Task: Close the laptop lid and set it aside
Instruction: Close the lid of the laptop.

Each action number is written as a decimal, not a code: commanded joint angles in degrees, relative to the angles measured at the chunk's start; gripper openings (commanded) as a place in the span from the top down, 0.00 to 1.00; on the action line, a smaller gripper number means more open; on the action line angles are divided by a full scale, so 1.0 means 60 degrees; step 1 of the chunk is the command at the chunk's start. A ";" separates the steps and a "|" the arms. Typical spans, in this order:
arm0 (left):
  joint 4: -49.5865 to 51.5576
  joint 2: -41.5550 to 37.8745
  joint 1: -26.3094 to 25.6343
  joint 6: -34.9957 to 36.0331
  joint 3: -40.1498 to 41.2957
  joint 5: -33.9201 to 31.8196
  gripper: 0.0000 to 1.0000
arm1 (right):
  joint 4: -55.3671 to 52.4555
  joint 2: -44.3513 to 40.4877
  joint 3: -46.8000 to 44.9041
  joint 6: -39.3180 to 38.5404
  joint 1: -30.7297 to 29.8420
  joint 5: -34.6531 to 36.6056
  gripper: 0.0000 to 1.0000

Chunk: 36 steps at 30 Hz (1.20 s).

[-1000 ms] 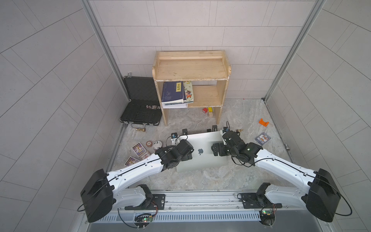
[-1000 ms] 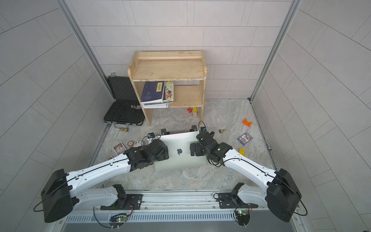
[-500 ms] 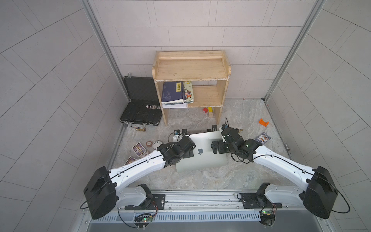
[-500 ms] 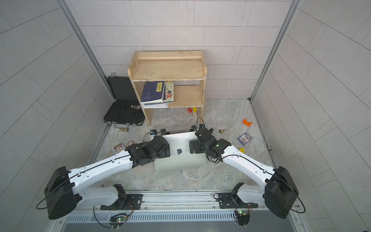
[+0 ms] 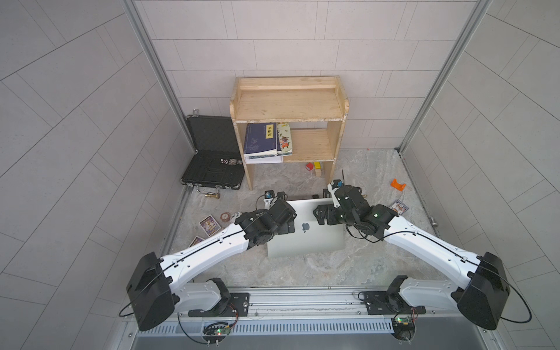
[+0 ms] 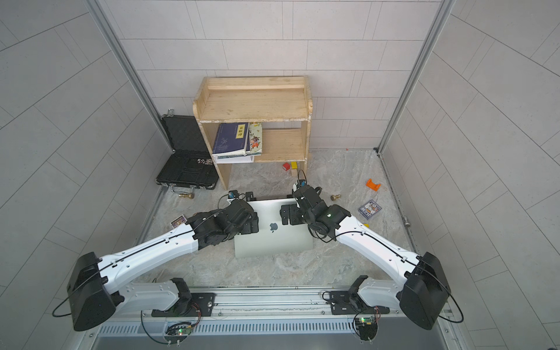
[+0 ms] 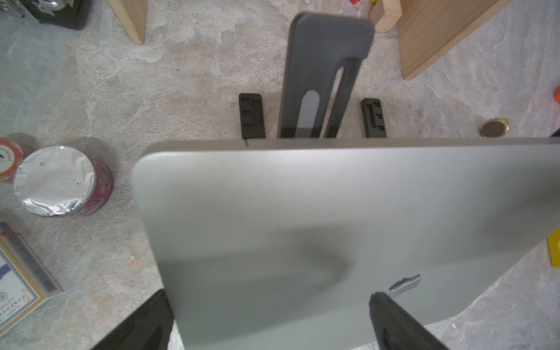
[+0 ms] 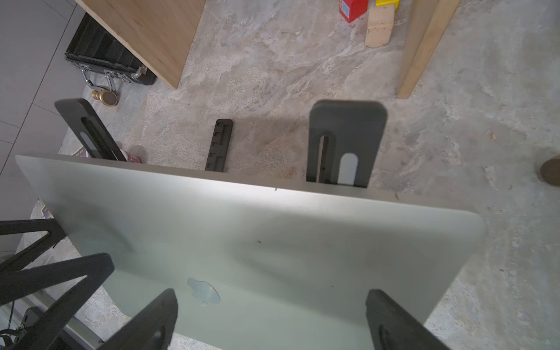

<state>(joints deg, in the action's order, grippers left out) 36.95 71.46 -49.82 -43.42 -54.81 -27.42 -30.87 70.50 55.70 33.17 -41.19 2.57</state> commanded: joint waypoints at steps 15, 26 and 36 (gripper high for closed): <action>-0.0052 -0.1200 0.0212 -0.0341 0.1208 -0.0647 0.00 | -0.0150 -0.1710 -0.1216 -0.0035 0.0601 0.0531 0.00; -0.1385 -0.0566 0.0526 0.0238 0.1265 -0.0299 0.00 | 0.1312 -0.1212 -0.2084 -0.0049 0.1171 -0.0506 0.00; -0.1798 0.0136 0.0540 0.0586 0.0854 -0.0226 0.00 | 0.1484 -0.0492 -0.1687 -0.0250 0.1191 -0.0698 0.00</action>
<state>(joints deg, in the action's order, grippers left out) 27.27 71.81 -46.87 -41.45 -47.66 -29.36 -23.07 66.70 43.66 32.64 -34.28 -0.91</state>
